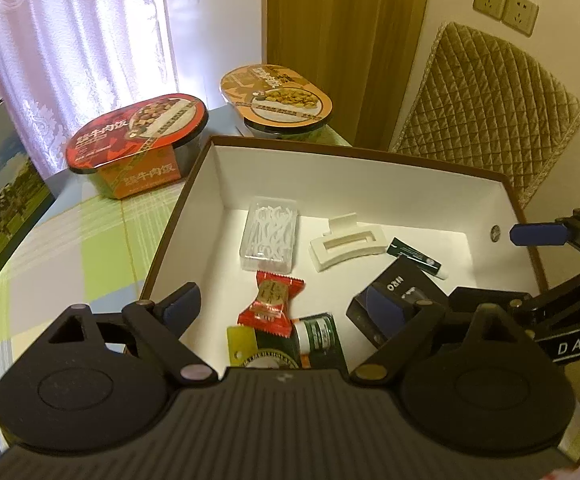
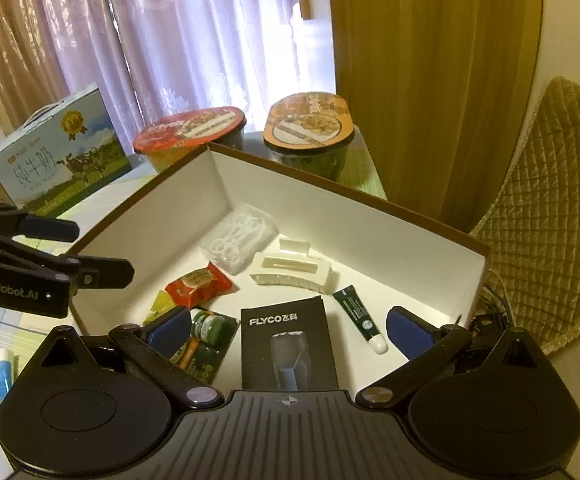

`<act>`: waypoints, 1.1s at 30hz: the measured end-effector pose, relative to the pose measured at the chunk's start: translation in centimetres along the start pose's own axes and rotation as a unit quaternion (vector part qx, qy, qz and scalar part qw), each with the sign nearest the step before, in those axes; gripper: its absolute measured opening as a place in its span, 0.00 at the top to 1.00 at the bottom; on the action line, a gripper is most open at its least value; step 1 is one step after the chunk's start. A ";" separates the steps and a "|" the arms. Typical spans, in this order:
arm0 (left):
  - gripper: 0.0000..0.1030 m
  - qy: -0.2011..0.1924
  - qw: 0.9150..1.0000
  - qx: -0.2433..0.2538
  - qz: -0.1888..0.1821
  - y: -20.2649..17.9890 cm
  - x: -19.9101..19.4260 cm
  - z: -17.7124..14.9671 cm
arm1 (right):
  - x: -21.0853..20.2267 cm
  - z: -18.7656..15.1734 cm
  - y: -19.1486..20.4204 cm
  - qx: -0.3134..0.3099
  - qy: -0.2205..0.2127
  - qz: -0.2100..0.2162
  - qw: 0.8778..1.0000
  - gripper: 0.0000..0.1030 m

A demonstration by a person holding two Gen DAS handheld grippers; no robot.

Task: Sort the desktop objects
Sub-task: 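Withdraw both tools from the brown box back over the remaining table items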

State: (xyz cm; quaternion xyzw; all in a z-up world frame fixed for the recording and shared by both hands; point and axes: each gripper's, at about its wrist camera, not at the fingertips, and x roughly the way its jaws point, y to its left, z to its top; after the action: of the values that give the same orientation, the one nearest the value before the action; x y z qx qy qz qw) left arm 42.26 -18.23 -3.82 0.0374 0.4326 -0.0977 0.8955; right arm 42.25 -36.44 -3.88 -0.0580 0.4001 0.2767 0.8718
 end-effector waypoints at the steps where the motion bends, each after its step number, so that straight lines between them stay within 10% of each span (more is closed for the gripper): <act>1: 0.14 -0.002 1.000 -0.003 0.000 0.0 -0.5 -0.2 | -0.4 -0.1 0.1 0.000 -0.001 0.001 1.000 0.02; 33: 0.12 -0.045 0.999 -0.030 0.004 0.3 -13.7 -9.0 | -9.4 -5.7 8.0 -0.015 -0.043 0.022 0.999 0.02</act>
State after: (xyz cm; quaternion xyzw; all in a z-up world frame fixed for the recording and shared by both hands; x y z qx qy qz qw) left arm 27.09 -14.61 1.28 0.0077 0.3946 -0.0828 0.9151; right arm 29.25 -35.64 0.12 -0.0501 0.3595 0.3043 0.8807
